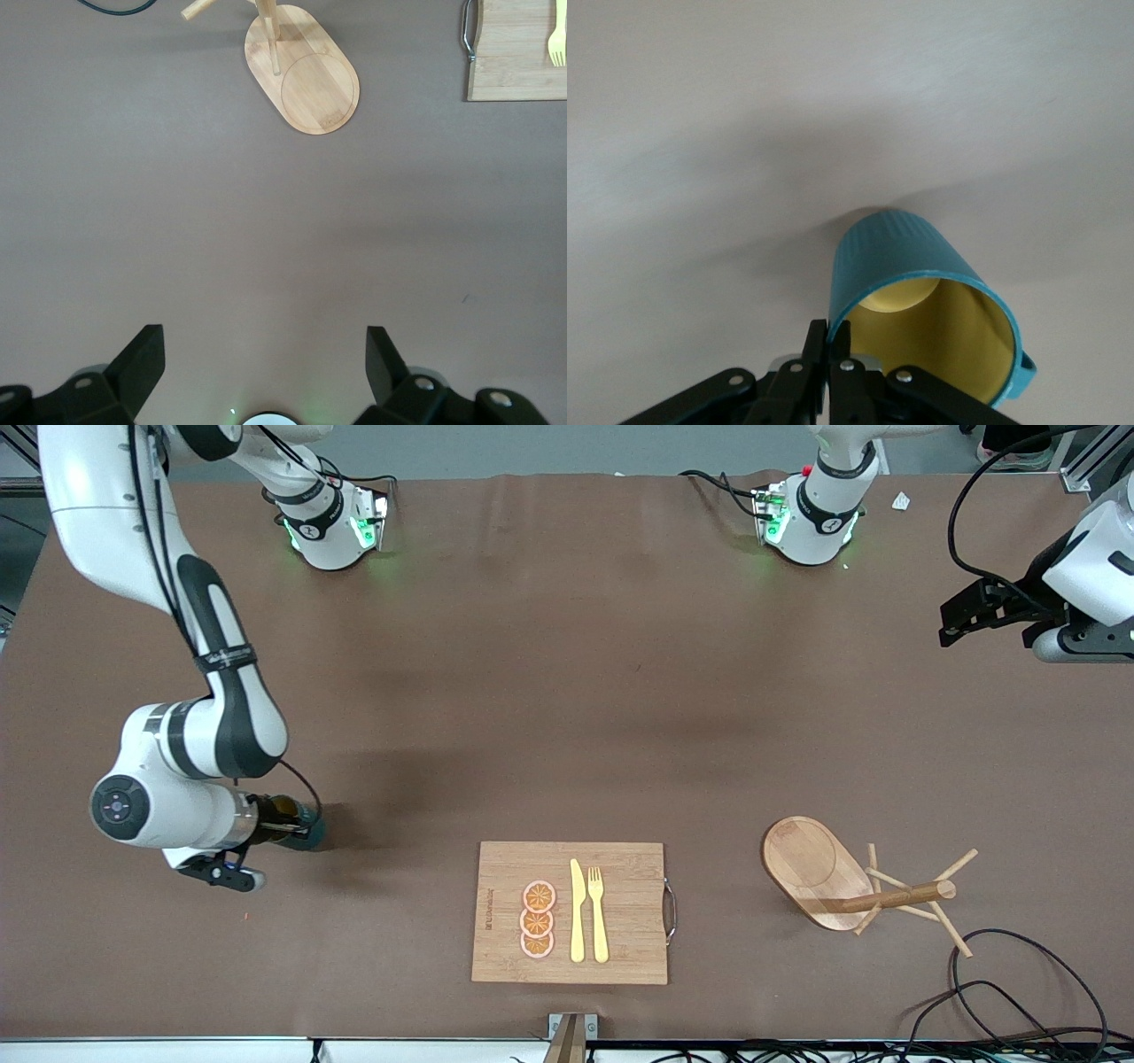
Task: Pass cup and hang on rack
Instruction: 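Close the right gripper on the teal mug's rim, then carry the teal mug with the right gripper toward the table middle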
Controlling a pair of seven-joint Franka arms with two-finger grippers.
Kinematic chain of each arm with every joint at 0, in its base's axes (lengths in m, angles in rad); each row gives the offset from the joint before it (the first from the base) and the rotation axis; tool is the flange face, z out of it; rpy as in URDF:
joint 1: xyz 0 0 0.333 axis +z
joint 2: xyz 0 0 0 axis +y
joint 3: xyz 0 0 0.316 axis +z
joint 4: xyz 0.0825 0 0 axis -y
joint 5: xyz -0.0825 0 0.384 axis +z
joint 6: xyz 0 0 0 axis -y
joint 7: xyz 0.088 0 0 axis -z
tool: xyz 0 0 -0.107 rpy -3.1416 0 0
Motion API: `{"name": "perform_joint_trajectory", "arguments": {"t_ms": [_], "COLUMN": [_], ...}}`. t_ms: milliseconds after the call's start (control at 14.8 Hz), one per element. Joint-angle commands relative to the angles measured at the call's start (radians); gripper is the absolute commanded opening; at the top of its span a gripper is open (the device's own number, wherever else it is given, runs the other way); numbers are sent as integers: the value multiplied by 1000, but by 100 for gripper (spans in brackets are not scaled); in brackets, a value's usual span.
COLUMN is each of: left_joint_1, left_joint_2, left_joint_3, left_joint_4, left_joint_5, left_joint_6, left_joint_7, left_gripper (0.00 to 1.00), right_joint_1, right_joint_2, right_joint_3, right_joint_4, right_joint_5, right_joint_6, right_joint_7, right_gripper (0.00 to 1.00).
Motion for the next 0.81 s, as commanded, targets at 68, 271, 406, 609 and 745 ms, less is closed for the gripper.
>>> {"name": "perform_joint_trajectory", "arguments": {"t_ms": [68,271,406,609,745], "left_joint_1": [10,10,8,8,5], "left_joint_2": [10,10,10,10,10], "left_joint_3": [0,3,2,2,0], "left_joint_4": [27,27,26,26,26], "left_joint_5": [-15,-12,-14,-14,-12], "left_joint_6": [-9,-9,-10,-12,-12], "left_joint_7": [15,15,14,15,15], "left_gripper": [100,100,100,100,100], "right_joint_1": [164,297,372,467,529], "right_joint_2": [-28,-22,-12,44,86], "right_joint_3": [-5,-5,-5,-7,-7], "right_joint_4": [56,91,103,181,204], "right_joint_5": [3,6,52,109,110], "right_joint_6": [-67,-70,-59,-49,53], "right_joint_7": [165,296,371,475,549], "right_gripper": [0,0,0,0,0]}}
